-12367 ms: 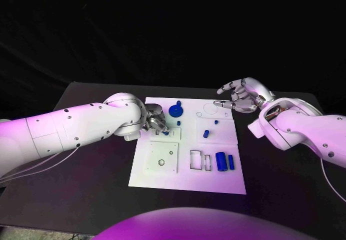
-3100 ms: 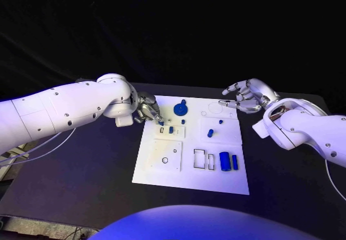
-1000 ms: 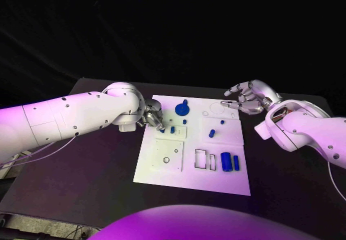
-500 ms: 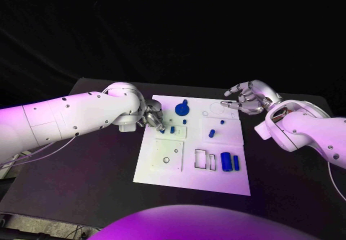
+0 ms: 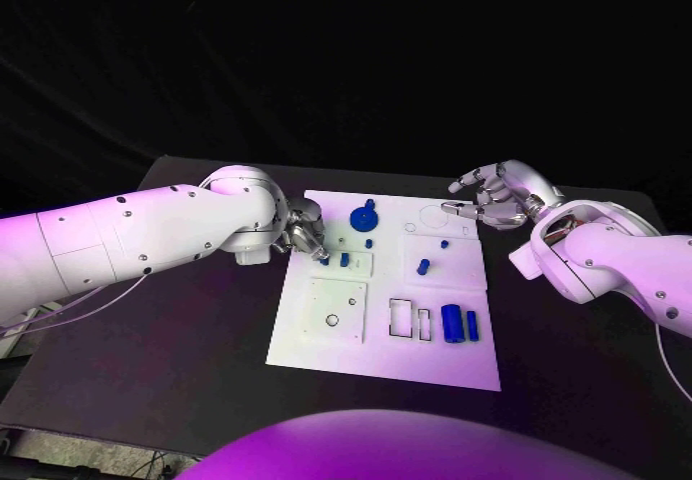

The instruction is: Assemble the parts on the task board

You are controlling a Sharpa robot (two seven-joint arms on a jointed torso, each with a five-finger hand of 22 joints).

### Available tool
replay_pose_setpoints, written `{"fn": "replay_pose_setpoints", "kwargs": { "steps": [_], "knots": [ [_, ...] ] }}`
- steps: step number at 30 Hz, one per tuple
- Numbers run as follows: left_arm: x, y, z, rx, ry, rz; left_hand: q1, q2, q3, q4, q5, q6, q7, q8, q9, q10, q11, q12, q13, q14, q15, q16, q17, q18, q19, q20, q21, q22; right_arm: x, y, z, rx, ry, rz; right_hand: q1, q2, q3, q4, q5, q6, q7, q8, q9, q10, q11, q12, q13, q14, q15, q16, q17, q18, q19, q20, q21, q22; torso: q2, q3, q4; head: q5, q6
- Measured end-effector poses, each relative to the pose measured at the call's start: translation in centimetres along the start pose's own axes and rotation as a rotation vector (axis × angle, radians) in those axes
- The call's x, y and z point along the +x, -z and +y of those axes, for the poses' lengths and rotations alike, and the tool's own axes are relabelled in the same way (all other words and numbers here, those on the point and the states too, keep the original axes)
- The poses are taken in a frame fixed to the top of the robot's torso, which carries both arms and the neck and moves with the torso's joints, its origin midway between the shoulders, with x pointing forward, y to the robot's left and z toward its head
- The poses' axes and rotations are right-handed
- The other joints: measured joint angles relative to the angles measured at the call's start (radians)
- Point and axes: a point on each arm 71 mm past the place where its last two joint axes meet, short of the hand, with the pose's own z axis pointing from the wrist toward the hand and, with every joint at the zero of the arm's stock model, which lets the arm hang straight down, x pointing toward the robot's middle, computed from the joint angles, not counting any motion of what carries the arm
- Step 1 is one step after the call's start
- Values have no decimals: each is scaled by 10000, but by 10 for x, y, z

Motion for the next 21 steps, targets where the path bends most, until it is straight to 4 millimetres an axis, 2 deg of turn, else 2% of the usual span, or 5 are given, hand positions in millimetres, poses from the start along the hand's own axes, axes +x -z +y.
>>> {"fn": "replay_pose_setpoints", "kwargs": {
  "steps": [13, 21],
  "knots": [
    [-4, 8, 3, 197, 509, -761, -1, -1, 0, 0, 0, 3, 1, 0, -10, 18, -16, 45, 77, 0, 0, 0, 0, 0, 35, -35, -2, 28, -1, 1, -1, 18, 5, -14, 0, 0, 0, 0, 0, 0, 0, 0, 1, 0, 0, 0, 0, 0, 0, 0, -2, 0, 0, 0, 0, -2, 3, -5, 8, -15, 0],
    [-4, 7, 2, 243, 603, -908, -3, -3, 0, 0, 1, 17, 14, -2, -24, 77, -4, 44, 93, 0, 1, 0, 0, 0, 35, -35, 35, 43, -1, 1, -1, 16, 5, -12, 0, 0, -28, 28, 0, -36, -36, 0, -15, 0, 0, 0, 0, 0, 0, 0, -2, 0, 0, 0, 0, -3, 3, -5, 8, 22, 0]
  ]
}}
